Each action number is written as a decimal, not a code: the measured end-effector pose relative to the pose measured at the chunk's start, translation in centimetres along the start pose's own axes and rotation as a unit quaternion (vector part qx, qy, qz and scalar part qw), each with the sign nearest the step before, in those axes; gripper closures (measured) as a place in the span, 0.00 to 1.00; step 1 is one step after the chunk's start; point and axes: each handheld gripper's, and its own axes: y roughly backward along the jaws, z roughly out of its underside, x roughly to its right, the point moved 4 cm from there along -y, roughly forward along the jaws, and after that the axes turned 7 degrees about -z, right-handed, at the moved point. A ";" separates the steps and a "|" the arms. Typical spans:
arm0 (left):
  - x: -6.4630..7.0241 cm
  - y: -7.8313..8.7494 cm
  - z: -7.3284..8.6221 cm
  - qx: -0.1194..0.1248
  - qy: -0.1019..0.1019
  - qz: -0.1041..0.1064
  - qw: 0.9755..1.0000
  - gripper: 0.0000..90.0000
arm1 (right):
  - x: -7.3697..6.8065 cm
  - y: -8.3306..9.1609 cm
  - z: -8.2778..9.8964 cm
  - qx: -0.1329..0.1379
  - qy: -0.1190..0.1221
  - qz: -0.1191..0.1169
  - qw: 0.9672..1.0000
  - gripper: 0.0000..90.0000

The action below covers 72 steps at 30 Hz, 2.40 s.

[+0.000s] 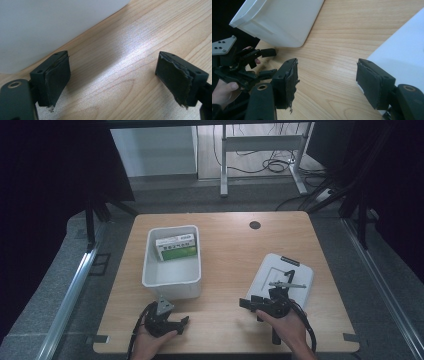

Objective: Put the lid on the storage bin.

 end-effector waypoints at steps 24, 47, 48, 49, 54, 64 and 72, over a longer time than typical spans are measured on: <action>0.0 0.0 0.0 -0.001 -0.001 -0.001 1.000 0.14 | 0.0 4.3 -3.0 0.027 -0.013 0.024 0.999 0.39; 0.0 0.0 0.0 0.000 -0.001 0.000 1.000 0.14 | 2.2 8.2 -6.3 0.038 -0.035 0.071 0.996 0.41; 0.0 0.0 0.0 0.000 -0.001 -0.001 1.000 0.14 | 2.3 8.5 -6.4 0.037 -0.035 0.074 0.996 0.41; 0.0 0.0 0.0 0.000 -0.001 -0.001 1.000 0.14 | 2.3 8.6 -6.4 0.037 -0.038 0.076 0.996 0.41; 0.0 0.0 0.0 -0.001 0.000 -0.001 1.000 0.14 | 2.8 9.4 -6.7 0.038 -0.044 0.088 0.994 0.41; 0.0 0.0 0.0 0.000 -0.001 -0.001 1.000 0.14 | 3.8 10.2 -7.4 0.033 -0.062 0.109 0.992 0.41; 0.0 0.0 0.0 0.000 -0.001 -0.001 1.000 0.14 | 4.6 10.8 -7.9 0.029 -0.079 0.130 0.988 0.42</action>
